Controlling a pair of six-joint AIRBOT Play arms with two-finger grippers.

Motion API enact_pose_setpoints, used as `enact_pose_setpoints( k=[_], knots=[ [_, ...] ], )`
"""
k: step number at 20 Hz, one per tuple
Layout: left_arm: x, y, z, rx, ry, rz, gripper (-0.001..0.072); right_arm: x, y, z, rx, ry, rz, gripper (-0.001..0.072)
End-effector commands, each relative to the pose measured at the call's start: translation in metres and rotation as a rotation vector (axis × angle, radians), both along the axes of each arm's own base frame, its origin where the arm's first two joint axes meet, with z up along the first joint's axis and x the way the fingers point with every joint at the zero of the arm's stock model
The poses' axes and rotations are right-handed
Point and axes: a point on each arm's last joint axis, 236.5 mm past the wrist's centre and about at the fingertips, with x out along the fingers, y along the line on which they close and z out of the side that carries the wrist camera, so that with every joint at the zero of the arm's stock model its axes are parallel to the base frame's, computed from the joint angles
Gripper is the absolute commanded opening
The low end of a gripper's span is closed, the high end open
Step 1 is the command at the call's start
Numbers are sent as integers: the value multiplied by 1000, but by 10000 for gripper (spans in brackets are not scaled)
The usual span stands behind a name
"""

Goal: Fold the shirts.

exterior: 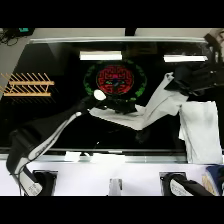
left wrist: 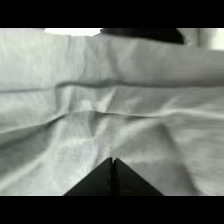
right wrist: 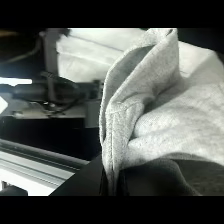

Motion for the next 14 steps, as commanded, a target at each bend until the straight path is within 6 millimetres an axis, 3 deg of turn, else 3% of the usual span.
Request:
enact_pose_setpoints(
  k=[1,4,7,10,11,12,13,14],
  knots=[
    [33,80,66,145,-252,-4,37,28,55,-20,27,-26,75,29],
    [48,172,159,237,-459,95,38,50,124,-57,70,-18,141,29],
    [36,252,251,247,-619,250,39,49,194,-108,152,88,203,29],
    [10,298,317,216,-727,391,39,51,249,-153,234,165,199,52],
    [-1,305,331,212,-758,408,39,56,261,-165,260,171,173,257],
    [-10,308,340,208,-775,415,39,61,272,-170,293,175,147,595],
    [-19,309,344,203,-773,416,39,65,278,-171,327,183,124,673],
    [-26,308,345,203,-764,408,39,70,275,-170,336,182,111,677]
  ],
)
